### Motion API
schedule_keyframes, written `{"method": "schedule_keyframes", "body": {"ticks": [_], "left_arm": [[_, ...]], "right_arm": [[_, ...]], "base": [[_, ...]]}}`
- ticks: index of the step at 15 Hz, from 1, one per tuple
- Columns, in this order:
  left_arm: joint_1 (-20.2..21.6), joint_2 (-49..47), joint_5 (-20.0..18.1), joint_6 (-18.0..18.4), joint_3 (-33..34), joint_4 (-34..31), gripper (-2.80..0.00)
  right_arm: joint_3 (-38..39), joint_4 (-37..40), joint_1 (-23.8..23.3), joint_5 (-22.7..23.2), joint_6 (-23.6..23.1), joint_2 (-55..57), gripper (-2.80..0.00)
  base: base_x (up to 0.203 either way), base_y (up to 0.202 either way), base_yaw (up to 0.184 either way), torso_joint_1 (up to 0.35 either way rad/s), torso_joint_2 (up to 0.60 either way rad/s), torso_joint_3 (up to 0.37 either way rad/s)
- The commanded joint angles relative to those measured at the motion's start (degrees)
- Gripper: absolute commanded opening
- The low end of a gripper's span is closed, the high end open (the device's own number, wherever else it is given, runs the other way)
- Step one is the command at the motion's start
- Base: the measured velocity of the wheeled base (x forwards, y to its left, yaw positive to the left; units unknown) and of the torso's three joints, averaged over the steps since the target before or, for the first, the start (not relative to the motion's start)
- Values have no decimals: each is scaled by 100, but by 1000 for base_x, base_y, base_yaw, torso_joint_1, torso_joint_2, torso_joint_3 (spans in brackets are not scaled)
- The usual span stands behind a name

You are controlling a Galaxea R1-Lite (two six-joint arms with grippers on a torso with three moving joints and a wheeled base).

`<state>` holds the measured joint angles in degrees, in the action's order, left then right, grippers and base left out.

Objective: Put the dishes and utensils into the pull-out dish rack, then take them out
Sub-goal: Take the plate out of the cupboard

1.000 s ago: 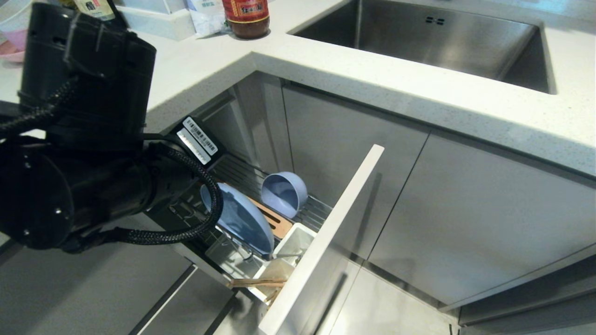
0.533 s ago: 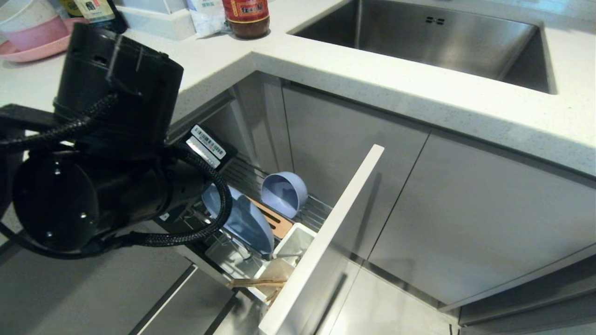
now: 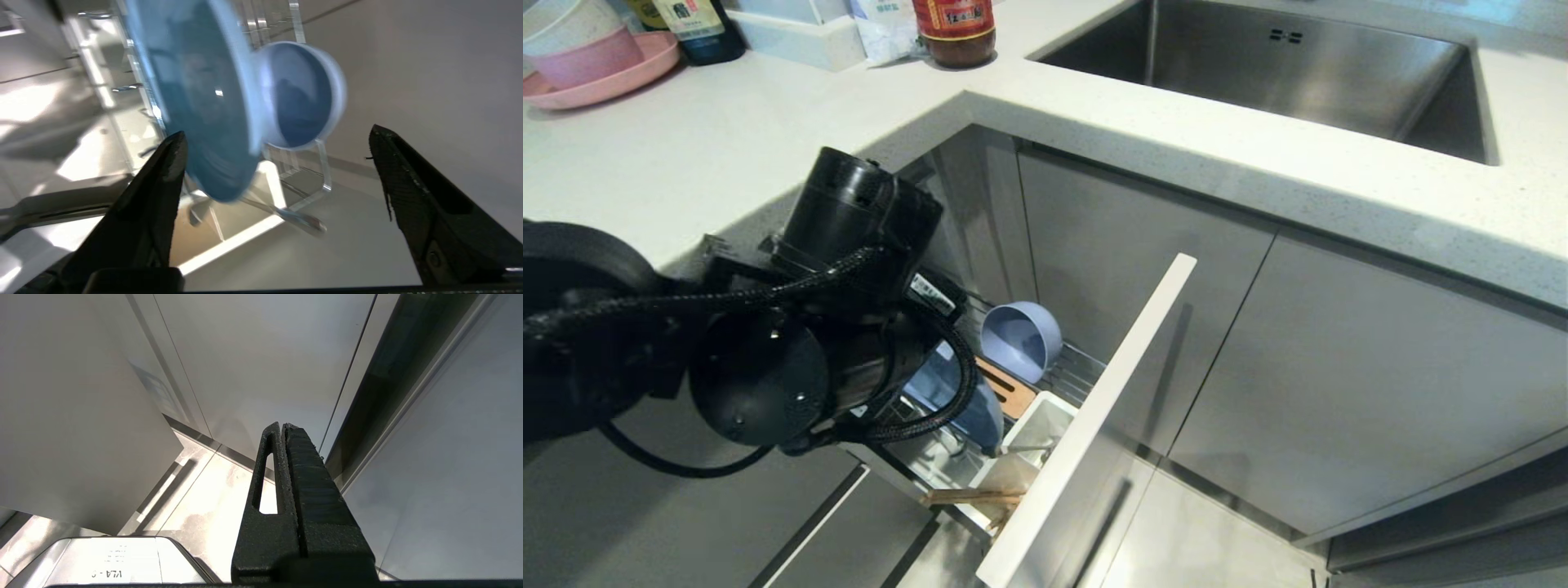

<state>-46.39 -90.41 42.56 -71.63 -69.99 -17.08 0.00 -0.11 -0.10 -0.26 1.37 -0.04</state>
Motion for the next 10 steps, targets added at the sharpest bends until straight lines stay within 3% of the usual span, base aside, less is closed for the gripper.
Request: {"method": "schedule_keyframes", "body": {"ticks": [1,10], "left_arm": [[124,-395,17,-52,20,1,0],[314,-829,7,-176,11,56,0]], "right_arm": [[9,-6,1,0,4,-14,-280],[9,-6,1,0,2,-14,-280]], "base": [[0,0,0,0,0,0],[0,0,0,0,0,0]]}}
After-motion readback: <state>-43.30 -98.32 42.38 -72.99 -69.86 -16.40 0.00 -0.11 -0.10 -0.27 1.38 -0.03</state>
